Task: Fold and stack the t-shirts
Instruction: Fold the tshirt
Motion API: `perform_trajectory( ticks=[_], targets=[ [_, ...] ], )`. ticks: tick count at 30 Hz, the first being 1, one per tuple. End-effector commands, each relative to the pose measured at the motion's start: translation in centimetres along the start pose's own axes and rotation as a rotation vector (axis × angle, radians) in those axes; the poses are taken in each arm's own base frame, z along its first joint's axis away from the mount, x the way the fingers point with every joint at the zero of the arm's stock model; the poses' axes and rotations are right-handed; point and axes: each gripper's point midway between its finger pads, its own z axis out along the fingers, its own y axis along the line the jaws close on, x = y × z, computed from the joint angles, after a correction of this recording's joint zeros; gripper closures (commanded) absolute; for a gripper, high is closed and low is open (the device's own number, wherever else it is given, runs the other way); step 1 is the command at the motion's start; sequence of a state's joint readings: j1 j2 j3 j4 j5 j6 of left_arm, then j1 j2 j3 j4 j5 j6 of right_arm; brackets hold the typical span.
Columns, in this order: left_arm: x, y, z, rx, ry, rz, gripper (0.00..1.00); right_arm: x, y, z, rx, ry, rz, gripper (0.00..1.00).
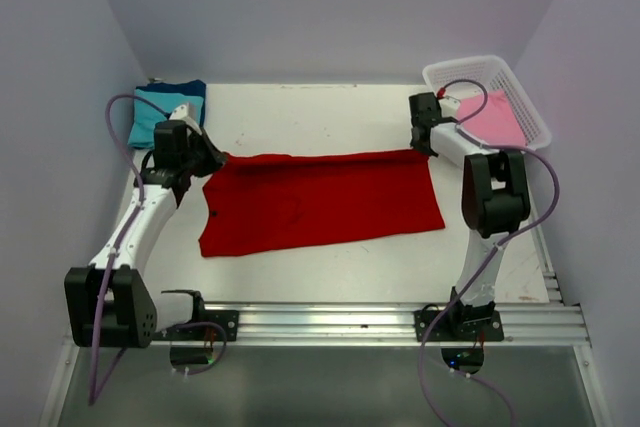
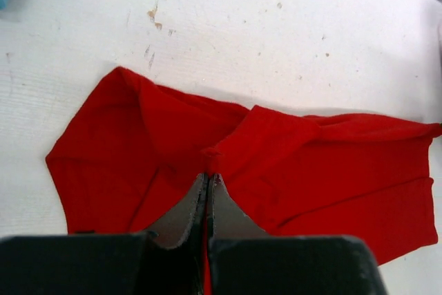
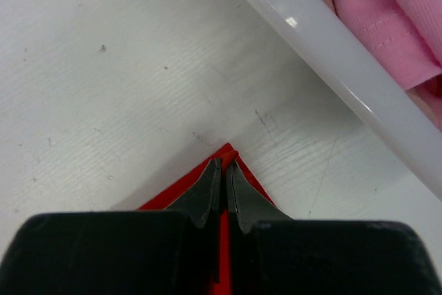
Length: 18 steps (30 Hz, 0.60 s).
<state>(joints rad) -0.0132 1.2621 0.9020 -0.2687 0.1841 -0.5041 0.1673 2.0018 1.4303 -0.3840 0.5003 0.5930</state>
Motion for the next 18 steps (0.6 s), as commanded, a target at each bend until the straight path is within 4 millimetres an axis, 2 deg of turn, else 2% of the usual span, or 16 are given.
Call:
perform_trajectory(
  ticks=[1,3,11,18],
  targets=[
    [0.0,0.8,-2.4,-0.041,-0.027,0.029,1.00,-2.5,0.1,-2.2,-0.052,-0.072,0.038,1.00],
    [0.4,1.0,-3.2,-0.050,-0.028,0.035,1.00,-2.3,-0.2,-2.3,-0.050,-0.066,0.034,1.00],
    [3.4,2.1,-4.0,-0.072,0.039,0.025,1.00,-1.8,-1.1,-4.1,-0.081,-0.076,0.042,1.00],
    [4.6,2.6,-4.3,-0.082,0.065,0.023,1.00,-0.5,-2.0,-5.3,-0.105,-0.056,0.028,1.00]
  ],
)
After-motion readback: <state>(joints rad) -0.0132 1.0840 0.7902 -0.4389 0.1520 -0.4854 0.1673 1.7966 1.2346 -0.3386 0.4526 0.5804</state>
